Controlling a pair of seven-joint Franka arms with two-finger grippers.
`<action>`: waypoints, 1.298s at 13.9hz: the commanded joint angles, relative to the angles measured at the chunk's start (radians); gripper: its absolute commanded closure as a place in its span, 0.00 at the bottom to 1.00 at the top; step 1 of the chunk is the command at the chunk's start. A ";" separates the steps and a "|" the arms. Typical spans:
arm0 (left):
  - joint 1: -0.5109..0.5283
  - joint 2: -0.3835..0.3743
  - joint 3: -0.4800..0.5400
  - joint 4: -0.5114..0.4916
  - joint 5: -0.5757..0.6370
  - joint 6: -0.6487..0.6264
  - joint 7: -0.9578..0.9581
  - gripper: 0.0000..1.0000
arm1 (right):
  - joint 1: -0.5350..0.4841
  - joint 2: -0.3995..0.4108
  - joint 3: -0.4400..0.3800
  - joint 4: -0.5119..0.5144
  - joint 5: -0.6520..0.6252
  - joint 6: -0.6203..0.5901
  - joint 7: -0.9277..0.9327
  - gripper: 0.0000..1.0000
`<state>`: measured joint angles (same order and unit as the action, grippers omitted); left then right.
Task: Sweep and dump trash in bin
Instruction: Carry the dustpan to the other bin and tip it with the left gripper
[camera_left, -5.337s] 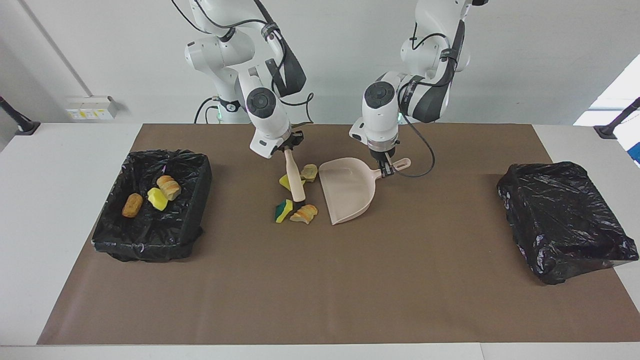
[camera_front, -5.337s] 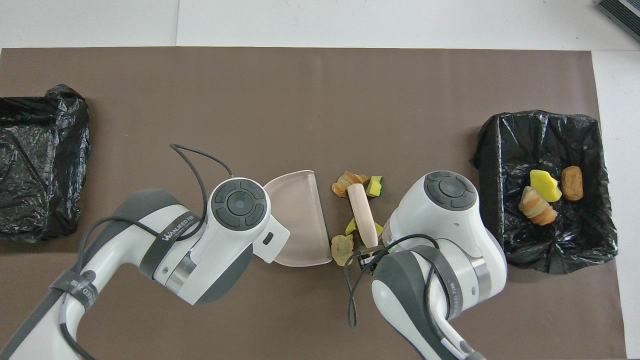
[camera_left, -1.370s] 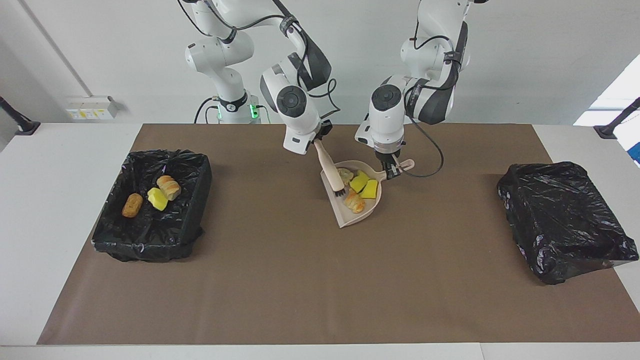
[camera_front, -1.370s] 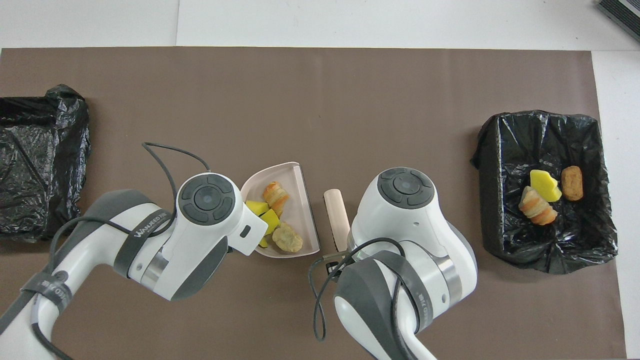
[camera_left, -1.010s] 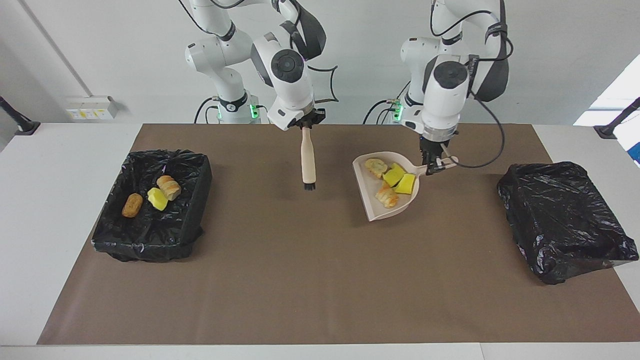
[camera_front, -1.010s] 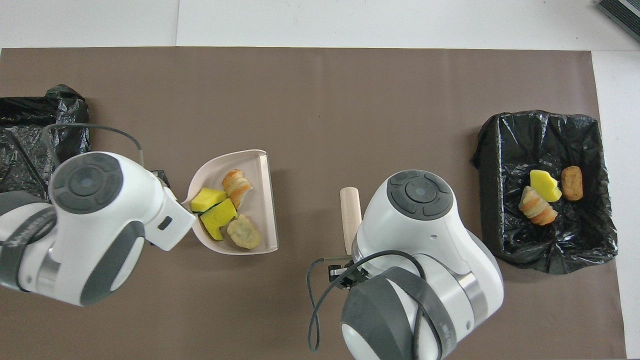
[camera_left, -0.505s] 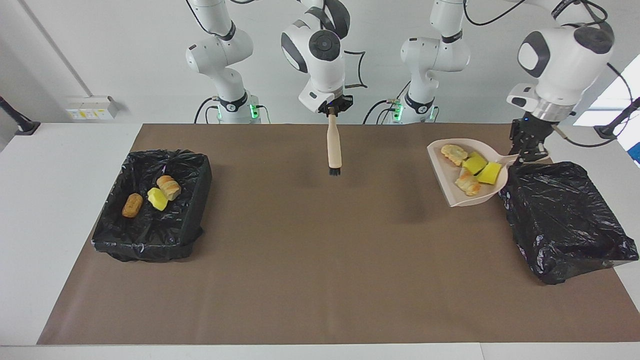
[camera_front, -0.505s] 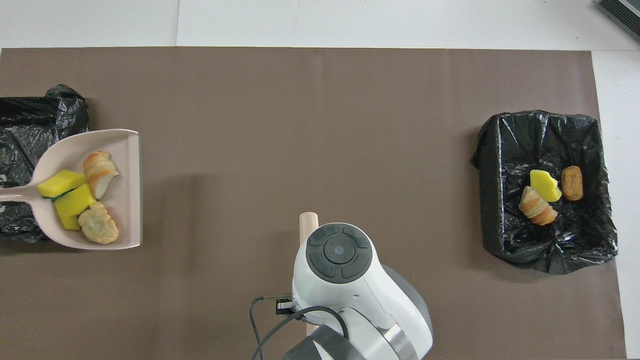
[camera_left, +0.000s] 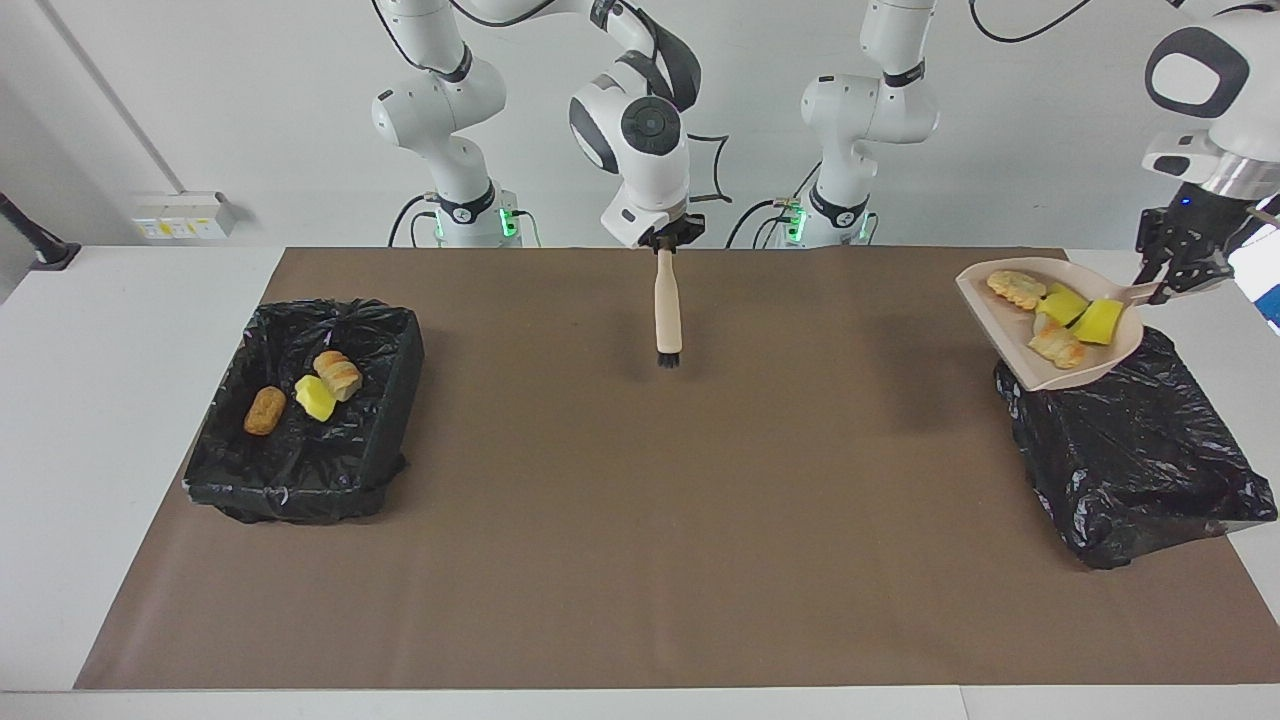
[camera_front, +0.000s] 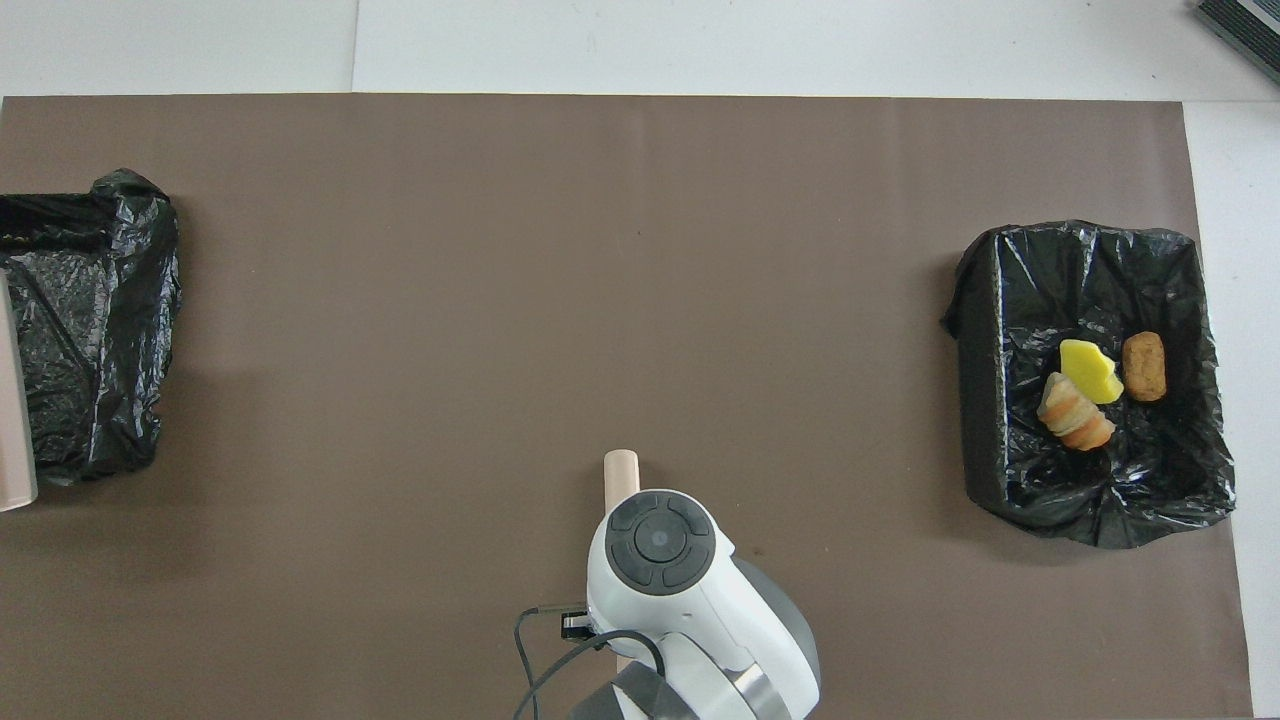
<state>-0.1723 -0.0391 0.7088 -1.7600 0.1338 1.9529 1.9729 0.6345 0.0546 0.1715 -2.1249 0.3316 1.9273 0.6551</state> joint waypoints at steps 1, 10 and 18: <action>0.065 0.157 -0.005 0.166 -0.005 0.023 0.042 1.00 | -0.007 -0.062 -0.003 -0.095 -0.017 0.022 -0.034 1.00; 0.039 0.288 -0.017 0.168 0.352 0.224 0.052 1.00 | -0.030 -0.041 -0.001 -0.144 -0.014 0.137 -0.028 0.93; -0.041 0.300 -0.037 0.087 0.650 0.224 -0.253 1.00 | -0.033 0.005 0.000 -0.145 -0.006 0.193 -0.038 0.65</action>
<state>-0.1749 0.2734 0.6629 -1.6427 0.6902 2.1690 1.8298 0.6089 0.0446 0.1652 -2.2588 0.3187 2.0792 0.6515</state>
